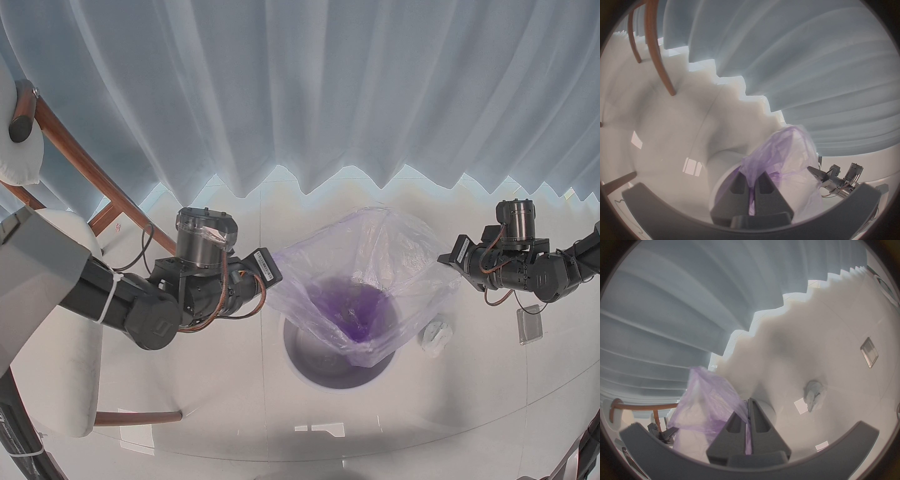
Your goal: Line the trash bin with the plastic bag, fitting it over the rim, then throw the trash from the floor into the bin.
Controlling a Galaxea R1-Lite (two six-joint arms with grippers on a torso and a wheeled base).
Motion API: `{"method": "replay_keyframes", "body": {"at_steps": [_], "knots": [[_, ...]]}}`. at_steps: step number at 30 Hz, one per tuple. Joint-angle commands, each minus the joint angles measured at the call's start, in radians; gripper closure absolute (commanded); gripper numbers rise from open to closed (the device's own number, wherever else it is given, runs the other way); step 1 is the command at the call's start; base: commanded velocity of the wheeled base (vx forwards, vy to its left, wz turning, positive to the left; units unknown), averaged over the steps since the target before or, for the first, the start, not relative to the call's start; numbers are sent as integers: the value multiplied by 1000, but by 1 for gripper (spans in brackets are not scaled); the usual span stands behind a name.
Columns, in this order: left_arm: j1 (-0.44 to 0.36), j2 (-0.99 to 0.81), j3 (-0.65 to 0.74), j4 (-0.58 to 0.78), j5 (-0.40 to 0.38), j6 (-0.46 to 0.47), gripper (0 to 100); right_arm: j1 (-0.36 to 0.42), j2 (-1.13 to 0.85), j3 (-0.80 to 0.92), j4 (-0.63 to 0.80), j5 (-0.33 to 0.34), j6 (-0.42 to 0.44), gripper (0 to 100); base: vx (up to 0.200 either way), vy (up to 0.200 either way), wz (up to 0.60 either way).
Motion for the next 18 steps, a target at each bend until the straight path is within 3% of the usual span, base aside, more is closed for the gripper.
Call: {"method": "replay_keyframes", "body": {"at_steps": [1, 6, 10, 15, 18], "knots": [[30, -75, 88, 26, -2, 3, 100, -50, 15, 22, -3, 2, -1, 100, 0, 0, 0], [39, -34, 98, -5, -2, 18, 100, -45, 81, -7, -44, 2, -3, 100, 0, 0, 0], [56, 14, 27, -34, -7, 18, 100, -44, 166, -104, -102, -1, -4, 100, 0, 0, 0], [76, 80, -85, -24, -7, 18, 100, -48, 242, -259, -75, -4, -3, 100, 0, 0, 0], [101, 157, -183, 82, -7, 18, 100, -55, 315, -379, 8, -15, -3, 100, 0, 0, 0]]}}
